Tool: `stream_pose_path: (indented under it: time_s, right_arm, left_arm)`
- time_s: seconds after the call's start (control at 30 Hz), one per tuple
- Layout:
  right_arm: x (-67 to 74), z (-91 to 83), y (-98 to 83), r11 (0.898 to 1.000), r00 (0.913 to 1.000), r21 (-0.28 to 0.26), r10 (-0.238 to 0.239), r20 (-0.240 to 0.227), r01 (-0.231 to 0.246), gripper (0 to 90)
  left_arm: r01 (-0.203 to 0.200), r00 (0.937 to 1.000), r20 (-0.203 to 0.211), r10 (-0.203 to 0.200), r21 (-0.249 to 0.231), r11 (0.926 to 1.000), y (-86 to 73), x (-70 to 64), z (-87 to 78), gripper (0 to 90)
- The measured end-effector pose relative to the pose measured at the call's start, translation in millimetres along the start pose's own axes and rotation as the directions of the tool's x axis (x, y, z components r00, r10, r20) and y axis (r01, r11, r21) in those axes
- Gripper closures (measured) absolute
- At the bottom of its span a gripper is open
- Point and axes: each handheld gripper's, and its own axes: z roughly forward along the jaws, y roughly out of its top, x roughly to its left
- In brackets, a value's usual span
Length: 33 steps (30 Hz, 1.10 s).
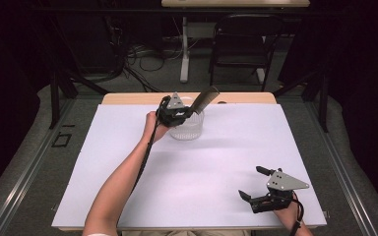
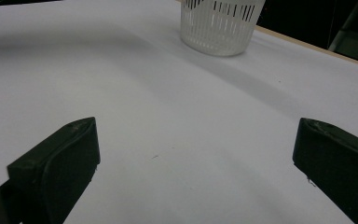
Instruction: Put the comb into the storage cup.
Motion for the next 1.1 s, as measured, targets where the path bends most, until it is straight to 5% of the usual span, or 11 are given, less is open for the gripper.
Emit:
stream_pose_path:
  time_s: [0.4, 1.1]
  right_arm:
    - [-0.3, -0.2, -0.1, 1.0, 1.0, -0.003, -0.001, 0.002, 0.001, 0.1]
    - [-0.3, -0.3, 0.1, 1.0, 1.0, 0.0, 0.0, 0.002, 0.0, 0.1]
  left_arm:
    - [0.021, 0.9992, 0.033, -0.023, 0.048, 0.9986, -5.5, -0.7, 6.8, 71.0]
    - [0.073, 0.9934, 0.089, -0.073, 0.006, 0.9973, -0.3, -0.9, -19.1, 26.8]
